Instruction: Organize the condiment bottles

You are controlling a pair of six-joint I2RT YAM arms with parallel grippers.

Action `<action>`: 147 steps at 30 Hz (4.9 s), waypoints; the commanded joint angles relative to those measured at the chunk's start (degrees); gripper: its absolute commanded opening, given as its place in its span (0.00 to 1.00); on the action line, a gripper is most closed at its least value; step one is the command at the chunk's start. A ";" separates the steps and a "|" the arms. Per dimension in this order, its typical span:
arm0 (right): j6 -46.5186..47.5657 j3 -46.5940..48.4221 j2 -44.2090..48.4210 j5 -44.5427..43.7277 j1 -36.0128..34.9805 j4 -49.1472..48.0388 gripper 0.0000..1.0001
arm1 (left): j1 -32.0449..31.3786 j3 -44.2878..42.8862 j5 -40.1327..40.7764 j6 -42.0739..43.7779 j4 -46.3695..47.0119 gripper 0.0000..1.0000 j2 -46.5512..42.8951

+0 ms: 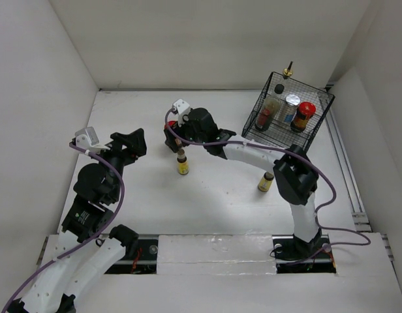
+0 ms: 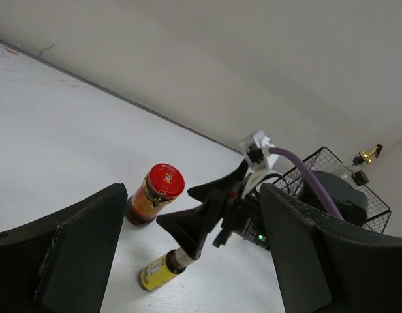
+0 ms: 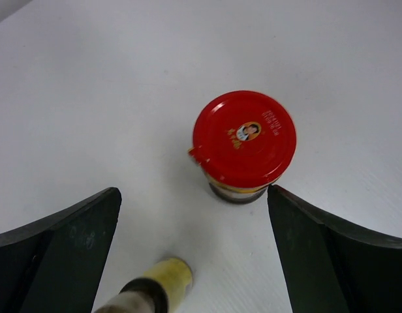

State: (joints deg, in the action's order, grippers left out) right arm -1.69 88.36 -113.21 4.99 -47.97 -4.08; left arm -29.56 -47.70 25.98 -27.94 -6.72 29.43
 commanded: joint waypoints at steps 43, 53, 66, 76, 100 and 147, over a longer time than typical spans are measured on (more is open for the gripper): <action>-8.94 -20.85 44.00 -0.59 27.74 -15.10 0.47 | -0.15 -0.99 -2.16 0.26 2.68 0.79 0.89; -9.47 -25.42 50.45 -2.18 41.98 -10.51 0.46 | -0.15 -0.99 -2.16 0.26 2.68 0.79 1.51; -9.47 -22.09 40.27 -2.79 49.37 -15.69 0.45 | -0.15 -0.99 -3.39 0.26 2.68 0.79 1.51; -8.94 -23.22 34.81 -6.84 48.32 -23.07 0.45 | -0.15 -0.99 -3.39 0.26 2.68 0.79 1.51; -5.16 -34.74 28.92 -21.17 40.93 -34.95 0.44 | -0.15 -0.99 -4.61 0.26 2.68 0.79 2.74; -23.18 -52.50 72.27 -16.33 22.39 29.39 0.89 | -0.15 -0.99 -6.38 0.26 3.21 0.79 3.26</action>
State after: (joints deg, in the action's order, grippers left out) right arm -23.18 35.66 -40.23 -11.14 -25.19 22.50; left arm -29.56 -47.70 20.58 -27.94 -6.20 32.32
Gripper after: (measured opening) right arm 0.893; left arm 0.786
